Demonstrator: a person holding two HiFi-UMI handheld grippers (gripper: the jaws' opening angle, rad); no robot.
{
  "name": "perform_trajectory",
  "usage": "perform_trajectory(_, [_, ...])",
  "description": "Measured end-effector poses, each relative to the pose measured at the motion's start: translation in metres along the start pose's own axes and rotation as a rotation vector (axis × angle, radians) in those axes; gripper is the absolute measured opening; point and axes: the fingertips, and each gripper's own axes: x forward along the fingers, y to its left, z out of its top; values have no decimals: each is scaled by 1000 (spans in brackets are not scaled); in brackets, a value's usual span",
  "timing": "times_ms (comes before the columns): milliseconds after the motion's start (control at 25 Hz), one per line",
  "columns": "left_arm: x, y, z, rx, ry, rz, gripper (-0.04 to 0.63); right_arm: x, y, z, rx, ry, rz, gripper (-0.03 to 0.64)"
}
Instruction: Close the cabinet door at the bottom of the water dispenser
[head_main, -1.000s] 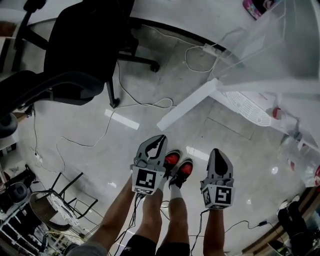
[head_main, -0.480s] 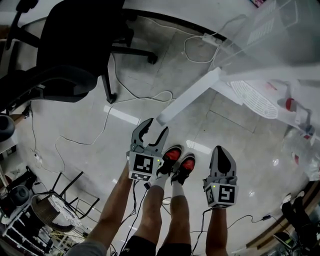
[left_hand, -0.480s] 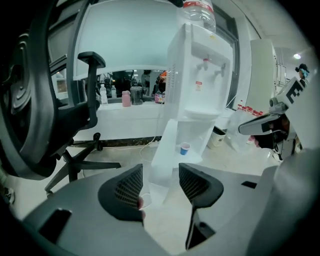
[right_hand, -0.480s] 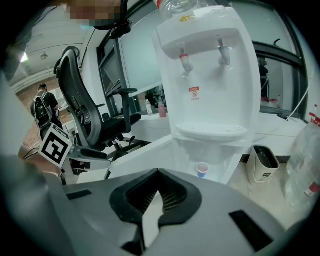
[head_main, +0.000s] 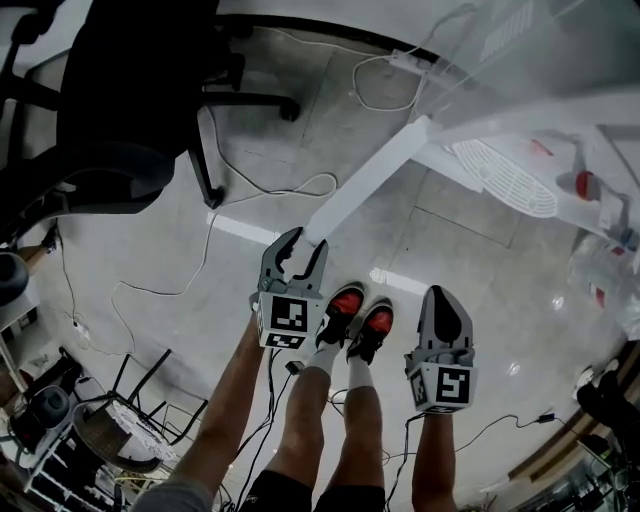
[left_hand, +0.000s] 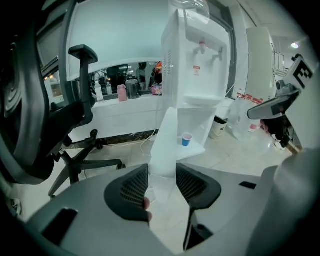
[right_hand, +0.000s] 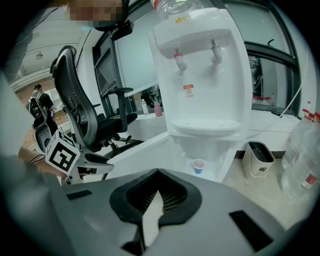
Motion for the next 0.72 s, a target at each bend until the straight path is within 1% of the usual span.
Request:
perform_trajectory(200, [-1, 0, -1, 14, 2, -6, 189, -5, 0, -1, 17, 13, -21, 17])
perform_trajectory(360, [-1, -1, 0, 36, -6, -13, 187, -11, 1, -6, 29, 53, -38, 17])
perform_trajectory(520, [-3, -10, -2, 73, -2, -22, 184, -16, -3, -8, 33, 12, -46, 17])
perform_trajectory(600, [-4, -15, -3, 86, -4, -22, 184, -21, -4, -13, 44, 32, -52, 17])
perform_trajectory(720, [-5, -24, -5, 86, -3, -23, 184, -27, -7, -20, 58, 25, -57, 17])
